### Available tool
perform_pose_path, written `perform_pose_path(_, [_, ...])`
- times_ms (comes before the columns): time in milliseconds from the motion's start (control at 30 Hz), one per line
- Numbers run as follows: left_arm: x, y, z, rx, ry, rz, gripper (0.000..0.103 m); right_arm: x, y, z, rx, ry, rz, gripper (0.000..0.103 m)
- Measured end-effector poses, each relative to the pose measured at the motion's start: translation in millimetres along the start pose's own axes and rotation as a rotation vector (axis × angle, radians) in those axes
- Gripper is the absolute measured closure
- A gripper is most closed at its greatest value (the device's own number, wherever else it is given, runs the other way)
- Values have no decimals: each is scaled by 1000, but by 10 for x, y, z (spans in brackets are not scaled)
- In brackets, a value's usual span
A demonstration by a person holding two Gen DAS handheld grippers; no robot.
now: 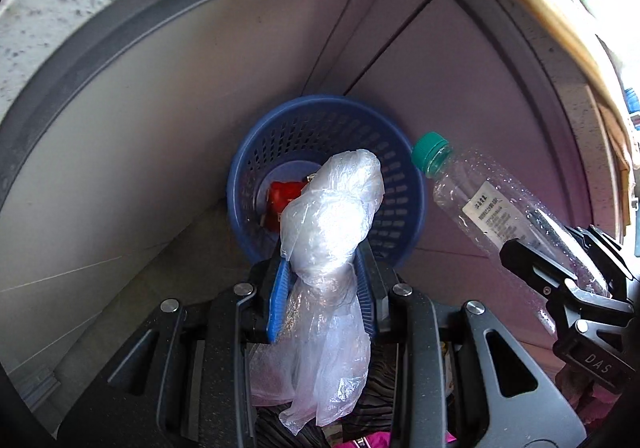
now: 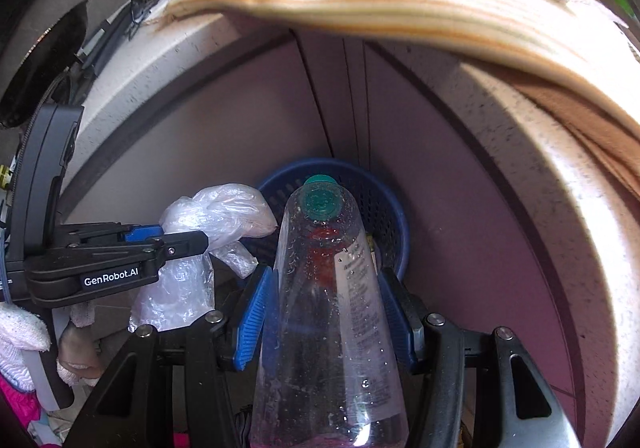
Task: Collect trash
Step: 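Carry the plastic bag and water bottle down over the blue basket, then open both tools to drop the bag and bottle into the basket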
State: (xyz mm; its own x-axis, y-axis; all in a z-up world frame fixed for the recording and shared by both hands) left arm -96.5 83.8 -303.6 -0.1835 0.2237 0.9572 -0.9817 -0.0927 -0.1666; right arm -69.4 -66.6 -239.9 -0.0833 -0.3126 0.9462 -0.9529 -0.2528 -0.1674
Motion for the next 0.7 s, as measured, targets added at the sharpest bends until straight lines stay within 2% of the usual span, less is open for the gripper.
perform_pose_path(333, [-261,-53,-5,-16,-41,-40,73,-360,-60,59,-31,20,-36,47])
perform_pose_path(533, [-243,-112,25,-49,-71,-41,73,-457,-109,91,-38,23,-42,46])
perform_pose_path(600, [-211,-138,41,-60,-82,-39,68,-471,-124,85,-37,19,-47,46])
perform_pose_path(667, [-156,-151,46,-68,-89,-34,58,-456,-119,76,-34,19,-46,46])
perform_pose_path(700, [-140,-156,50,-73,-94,-31,58,-449,-121,76,-35,21,-46,45])
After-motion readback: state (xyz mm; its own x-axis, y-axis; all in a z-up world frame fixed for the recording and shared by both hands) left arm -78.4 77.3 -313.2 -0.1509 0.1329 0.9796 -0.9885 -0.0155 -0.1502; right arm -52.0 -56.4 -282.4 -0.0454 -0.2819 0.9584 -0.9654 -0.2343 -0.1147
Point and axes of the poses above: each gripper's, at about its wrist camera, not at the fingertips, and x roughly against the way its jaws point, z to its right, y to its underside, the point moved 2 cm from there along -x, roughly the way its jaws point, and after that the axes turned 14 degrees about -x, right-handed, at the moved point
